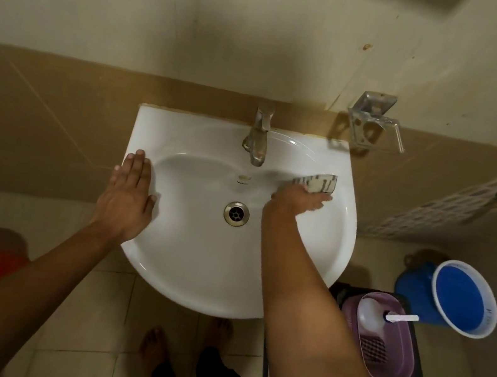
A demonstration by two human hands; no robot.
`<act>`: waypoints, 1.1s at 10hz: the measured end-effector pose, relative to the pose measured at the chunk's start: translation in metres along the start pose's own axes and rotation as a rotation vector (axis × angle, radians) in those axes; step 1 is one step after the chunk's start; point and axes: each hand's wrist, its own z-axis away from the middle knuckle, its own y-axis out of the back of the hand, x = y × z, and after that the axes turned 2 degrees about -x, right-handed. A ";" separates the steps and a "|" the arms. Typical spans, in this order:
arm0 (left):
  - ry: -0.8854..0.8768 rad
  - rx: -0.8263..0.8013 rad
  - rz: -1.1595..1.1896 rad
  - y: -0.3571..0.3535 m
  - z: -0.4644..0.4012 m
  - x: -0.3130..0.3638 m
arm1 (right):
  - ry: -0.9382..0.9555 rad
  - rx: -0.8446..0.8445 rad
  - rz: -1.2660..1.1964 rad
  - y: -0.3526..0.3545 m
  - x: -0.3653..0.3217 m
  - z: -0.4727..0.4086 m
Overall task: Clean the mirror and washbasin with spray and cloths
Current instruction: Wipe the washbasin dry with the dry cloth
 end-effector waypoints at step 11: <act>-0.026 0.120 0.262 -0.003 0.000 -0.015 | 1.023 -1.114 1.412 0.005 0.123 0.041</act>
